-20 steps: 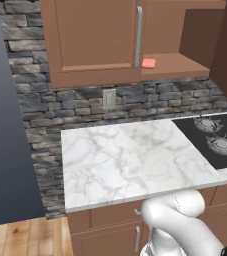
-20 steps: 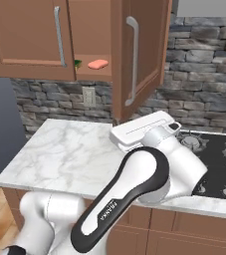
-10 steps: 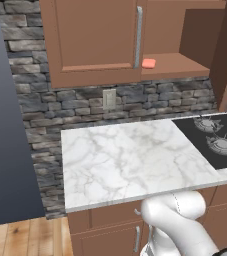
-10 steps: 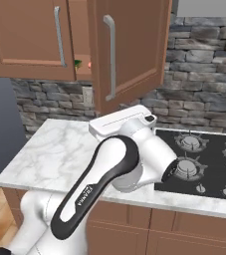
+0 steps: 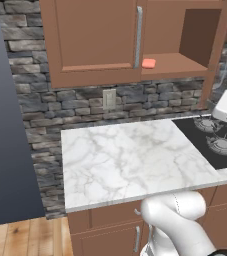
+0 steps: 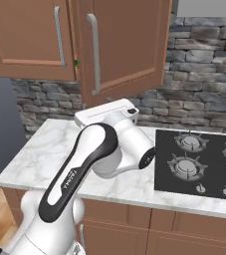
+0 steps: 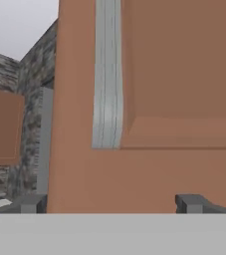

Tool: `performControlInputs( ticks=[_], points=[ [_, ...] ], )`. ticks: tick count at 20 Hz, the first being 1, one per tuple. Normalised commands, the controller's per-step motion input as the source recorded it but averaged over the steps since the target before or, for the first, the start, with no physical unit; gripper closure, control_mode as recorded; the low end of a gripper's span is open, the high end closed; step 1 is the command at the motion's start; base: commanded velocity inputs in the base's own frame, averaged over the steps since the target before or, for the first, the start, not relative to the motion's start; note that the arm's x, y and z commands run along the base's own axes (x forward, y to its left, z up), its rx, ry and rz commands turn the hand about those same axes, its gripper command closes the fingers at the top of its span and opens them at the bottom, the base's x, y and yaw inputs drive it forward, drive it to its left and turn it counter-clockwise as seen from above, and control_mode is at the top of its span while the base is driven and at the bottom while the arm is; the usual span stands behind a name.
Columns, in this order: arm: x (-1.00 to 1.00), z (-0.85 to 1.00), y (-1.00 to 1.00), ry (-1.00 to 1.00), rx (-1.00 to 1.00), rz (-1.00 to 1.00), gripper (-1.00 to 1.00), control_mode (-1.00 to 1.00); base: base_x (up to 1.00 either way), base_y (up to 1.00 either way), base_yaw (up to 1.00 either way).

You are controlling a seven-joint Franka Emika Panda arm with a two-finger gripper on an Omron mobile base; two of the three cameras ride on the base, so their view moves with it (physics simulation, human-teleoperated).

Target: Pick up the bar soap and sponge from the sink, and place them back in the cabinet, and close the cabinet doors.

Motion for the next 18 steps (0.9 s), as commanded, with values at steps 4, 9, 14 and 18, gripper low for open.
performControlInputs(
  ticks=[4, 9, 14, 18],
  points=[
    [0.46, -0.01, 0.28, 0.0, 0.0, 0.01, -1.0, -1.0, 0.0, 0.0, 0.0],
    [0.48, 0.0, 0.19, 0.0, 0.0, 0.0, -1.0, -1.0, 0.0, 0.0, 0.0],
    [0.49, 0.0, 0.14, 0.0, 0.0, 0.0, -1.0, -1.0, 0.0, 0.0, 0.0],
    [0.47, 0.0, 0.15, 0.0, 0.0, 0.0, -1.0, -1.0, 0.0, 0.0, 0.0]
  ],
)
